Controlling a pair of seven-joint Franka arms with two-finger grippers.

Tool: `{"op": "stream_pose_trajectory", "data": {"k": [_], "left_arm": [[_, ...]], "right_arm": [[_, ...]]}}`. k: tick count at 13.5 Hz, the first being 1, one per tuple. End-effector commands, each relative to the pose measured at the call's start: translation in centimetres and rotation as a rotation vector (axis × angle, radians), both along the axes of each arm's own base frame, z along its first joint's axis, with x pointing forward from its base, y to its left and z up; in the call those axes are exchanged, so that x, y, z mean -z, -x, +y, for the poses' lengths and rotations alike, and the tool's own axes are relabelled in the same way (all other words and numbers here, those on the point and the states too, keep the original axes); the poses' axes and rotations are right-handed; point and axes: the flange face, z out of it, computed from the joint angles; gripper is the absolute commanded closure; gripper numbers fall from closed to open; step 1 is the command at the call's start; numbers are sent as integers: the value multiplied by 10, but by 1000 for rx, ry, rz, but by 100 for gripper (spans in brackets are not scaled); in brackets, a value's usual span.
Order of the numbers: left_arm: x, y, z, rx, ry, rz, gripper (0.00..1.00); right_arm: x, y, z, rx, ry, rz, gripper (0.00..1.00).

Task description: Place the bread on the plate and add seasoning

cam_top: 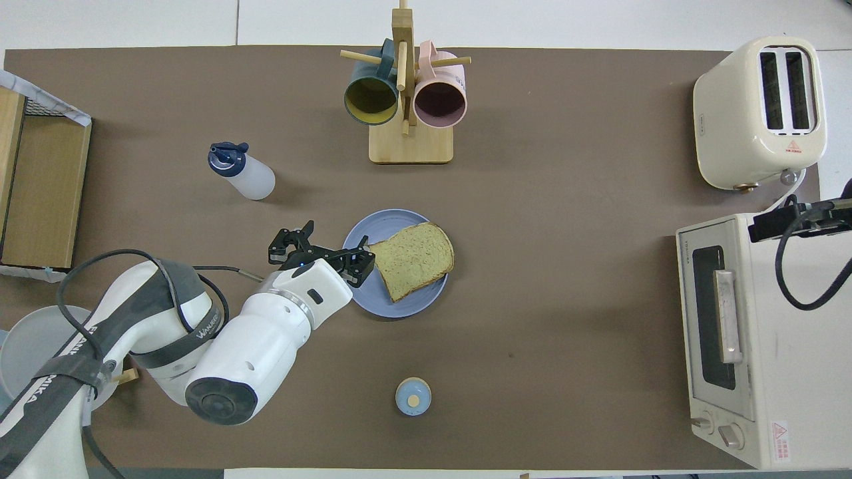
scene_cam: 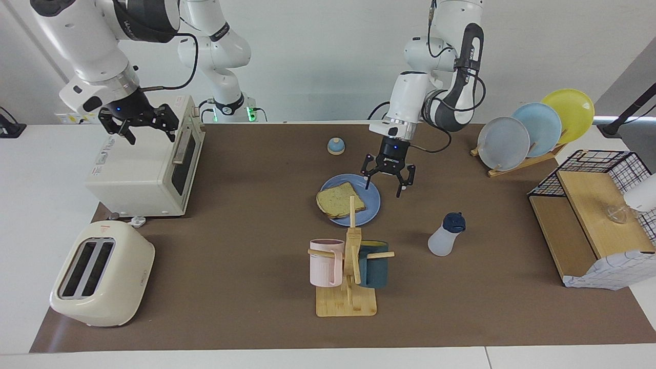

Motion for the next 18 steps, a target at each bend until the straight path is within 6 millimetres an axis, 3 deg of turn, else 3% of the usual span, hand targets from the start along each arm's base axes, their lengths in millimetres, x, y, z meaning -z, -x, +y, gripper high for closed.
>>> {"op": "stream_pose_trajectory", "data": {"k": [1,4,5,8,12,14,18], "left_arm": [[-17,5,-11,-40,-39,-20,0],[-26,6,-20,-107,-44,2,0],[-40,12,-35,-122,-42,2,0],[-59,14,-53,-177,-58,22,0],[-99,15,-83,-255,-38,60,0],[-116,10,-86,-269,-49,84,0],[-170,-8,-84,-196,-86,217,0]], "right_arm": [[0,2,-2,17,-3,7,0],[0,2,-2,17,-3,7,0],[0,2,-2,17,-3,7,0],[0,2,-2,16,-3,7,0],[0,2,-2,17,-3,7,0],[0,2,-2,17,-3,7,0],[0,2,-2,17,-3,7,0]]}}
